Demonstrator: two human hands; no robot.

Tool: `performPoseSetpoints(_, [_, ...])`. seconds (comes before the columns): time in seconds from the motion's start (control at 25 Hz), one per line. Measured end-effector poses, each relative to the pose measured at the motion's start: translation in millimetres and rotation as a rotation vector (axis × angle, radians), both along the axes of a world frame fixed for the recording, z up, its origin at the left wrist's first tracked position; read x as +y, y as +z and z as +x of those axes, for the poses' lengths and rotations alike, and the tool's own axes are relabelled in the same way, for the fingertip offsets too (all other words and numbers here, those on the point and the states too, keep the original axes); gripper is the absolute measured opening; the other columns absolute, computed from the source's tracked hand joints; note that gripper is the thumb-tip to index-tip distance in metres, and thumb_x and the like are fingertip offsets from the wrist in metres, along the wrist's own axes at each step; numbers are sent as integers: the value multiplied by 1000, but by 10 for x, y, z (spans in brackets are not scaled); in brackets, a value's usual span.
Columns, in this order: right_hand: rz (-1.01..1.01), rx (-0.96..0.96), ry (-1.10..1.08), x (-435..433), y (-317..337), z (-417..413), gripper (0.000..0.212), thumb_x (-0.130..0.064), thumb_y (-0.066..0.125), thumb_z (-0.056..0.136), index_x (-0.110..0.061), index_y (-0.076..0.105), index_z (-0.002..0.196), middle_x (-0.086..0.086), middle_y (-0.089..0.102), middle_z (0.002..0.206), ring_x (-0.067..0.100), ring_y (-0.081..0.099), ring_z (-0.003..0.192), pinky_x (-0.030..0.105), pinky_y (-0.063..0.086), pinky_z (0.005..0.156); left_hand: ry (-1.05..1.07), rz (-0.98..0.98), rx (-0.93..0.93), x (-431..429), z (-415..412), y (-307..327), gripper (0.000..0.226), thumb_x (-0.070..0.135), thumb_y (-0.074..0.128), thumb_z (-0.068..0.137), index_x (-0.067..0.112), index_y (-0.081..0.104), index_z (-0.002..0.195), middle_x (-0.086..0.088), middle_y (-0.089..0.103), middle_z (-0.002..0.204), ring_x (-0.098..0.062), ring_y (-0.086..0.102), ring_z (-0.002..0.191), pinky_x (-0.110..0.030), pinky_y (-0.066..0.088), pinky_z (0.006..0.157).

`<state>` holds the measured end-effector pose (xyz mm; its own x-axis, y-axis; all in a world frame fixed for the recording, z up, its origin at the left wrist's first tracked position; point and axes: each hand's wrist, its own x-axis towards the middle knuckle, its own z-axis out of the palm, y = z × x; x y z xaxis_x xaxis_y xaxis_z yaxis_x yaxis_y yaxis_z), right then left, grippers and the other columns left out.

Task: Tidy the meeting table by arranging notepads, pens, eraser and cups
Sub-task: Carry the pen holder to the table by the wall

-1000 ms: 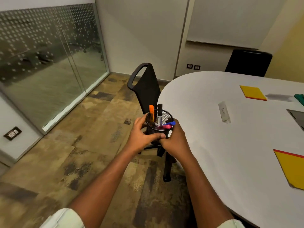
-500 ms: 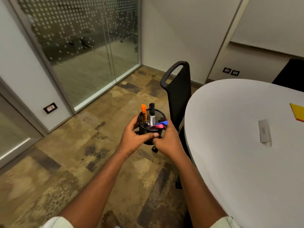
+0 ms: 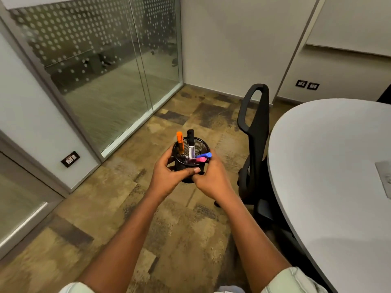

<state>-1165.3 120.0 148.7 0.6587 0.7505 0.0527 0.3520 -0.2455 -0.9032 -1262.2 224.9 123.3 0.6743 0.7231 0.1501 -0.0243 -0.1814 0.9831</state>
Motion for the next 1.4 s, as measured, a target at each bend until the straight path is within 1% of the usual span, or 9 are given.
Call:
performPoseSetpoints(0.08, [-24, 1, -31, 343, -39, 77, 62, -8, 74, 68, -20, 51, 124, -6, 61, 113, 6, 57, 98, 6, 41, 69, -6, -12, 13, 348, 95, -38, 83, 39, 88, 49, 36, 55, 126, 11, 67, 116, -2, 61, 109, -22, 51, 88])
performPoseSetpoints(0.2, [-12, -1, -26, 713, -44, 298, 63, -9, 73, 67, -18, 51, 126, -3, 59, 117, 12, 57, 105, 19, 49, 80, -21, -9, 1, 722, 321, -65, 82, 39, 88, 49, 35, 56, 125, 12, 68, 114, -2, 61, 109, -24, 52, 89])
performPoseSetpoints(0.32, [3, 14, -37, 1274, -93, 742, 65, -9, 73, 67, -21, 48, 126, -5, 59, 117, 12, 56, 104, 16, 47, 76, -19, 6, 4, 1283, 777, -69, 76, 39, 88, 49, 42, 59, 119, 14, 68, 112, -2, 62, 109, -21, 52, 86])
performPoseSetpoints(0.44, [50, 28, 1, 1762, -77, 1125, 71, -10, 76, 65, -23, 46, 128, -3, 57, 121, 14, 57, 107, 29, 53, 86, 8, 13, -12, 1741, 1144, -21, 73, 37, 87, 48, 40, 61, 116, 13, 69, 110, -2, 62, 108, -20, 51, 85])
performPoseSetpoints(0.52, [89, 47, 12, 2221, -27, 1495, 72, -9, 80, 62, -23, 47, 125, -4, 60, 117, 10, 60, 105, 29, 54, 87, 19, 18, -20, 2159, 1522, 31, 72, 36, 87, 48, 34, 62, 116, 10, 70, 109, -6, 63, 107, -22, 52, 84])
performPoseSetpoints(0.6, [144, 45, 26, 2536, 40, 1746, 70, -9, 83, 59, -32, 48, 115, -11, 62, 109, 3, 62, 99, 27, 56, 81, 45, 28, -34, 2416, 1796, 121, 73, 35, 87, 50, 32, 61, 118, 9, 69, 112, -9, 62, 109, -22, 52, 85])
performPoseSetpoints(0.8, [187, 35, -78, 3447, 22, 2444, 77, -13, 86, 57, -46, 38, 108, -4, 59, 114, 13, 60, 103, 40, 57, 82, 59, 13, -69, 3195, 2562, 181, 72, 35, 87, 52, 31, 61, 119, 8, 69, 113, -14, 62, 111, -35, 50, 94])
performPoseSetpoints(1.08, [220, 50, -295, 4733, -228, 3527, 91, -30, 89, 57, -25, 37, 131, 1, 56, 122, 16, 59, 110, 37, 53, 90, -130, 75, -83, 4572, 3804, 41, 71, 37, 88, 52, 35, 61, 118, 11, 70, 109, -7, 64, 104, -22, 52, 83])
performPoseSetpoints(1.4, [259, 79, -559, 5466, 41, 4682, 83, -30, 90, 54, -18, 51, 126, 9, 60, 119, 19, 63, 105, 38, 55, 89, -437, 44, -84, 5468, 5211, 323, 73, 42, 89, 49, 39, 61, 117, 18, 70, 105, 4, 64, 99, -8, 48, 76])
